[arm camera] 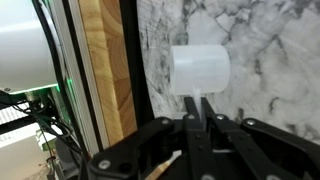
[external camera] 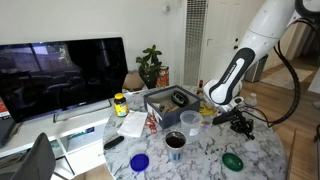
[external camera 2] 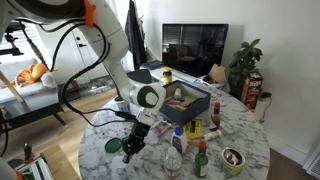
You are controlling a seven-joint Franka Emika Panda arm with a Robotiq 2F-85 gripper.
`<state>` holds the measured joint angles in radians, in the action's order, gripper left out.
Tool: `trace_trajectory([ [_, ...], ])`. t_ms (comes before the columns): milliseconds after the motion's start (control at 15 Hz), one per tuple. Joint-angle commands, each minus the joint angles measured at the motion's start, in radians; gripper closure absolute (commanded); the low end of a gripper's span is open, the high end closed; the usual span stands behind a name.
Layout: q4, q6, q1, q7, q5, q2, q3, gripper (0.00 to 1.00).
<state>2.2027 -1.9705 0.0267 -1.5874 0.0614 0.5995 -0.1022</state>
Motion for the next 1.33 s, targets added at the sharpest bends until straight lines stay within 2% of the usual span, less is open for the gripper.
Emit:
trace_trajectory([
  [0,-0.027,-0.027,0.021,-0.022,-0.018,0.039,-0.017,0.73],
  [200,-0.037,-0.031,0.020,-0.022,-0.021,0.050,-0.018,0.66],
  [333,-0.043,-0.031,0.021,-0.023,-0.024,0.056,-0.019,0.71],
  [400,-0.046,-0.029,0.020,-0.023,-0.026,0.057,-0.020,0.62],
  [467,-0.047,-0.026,0.019,-0.019,-0.029,0.054,-0.020,0.44],
  [533,-0.048,-0.020,0.015,-0.009,-0.033,0.044,-0.018,0.43],
  [600,-0.047,-0.015,0.013,-0.003,-0.036,0.034,-0.019,0.38],
  [933,-0.011,0.012,-0.004,0.060,-0.046,-0.094,-0.017,0.02],
  [1267,0.091,0.002,-0.018,0.197,-0.103,-0.361,0.004,0.00],
])
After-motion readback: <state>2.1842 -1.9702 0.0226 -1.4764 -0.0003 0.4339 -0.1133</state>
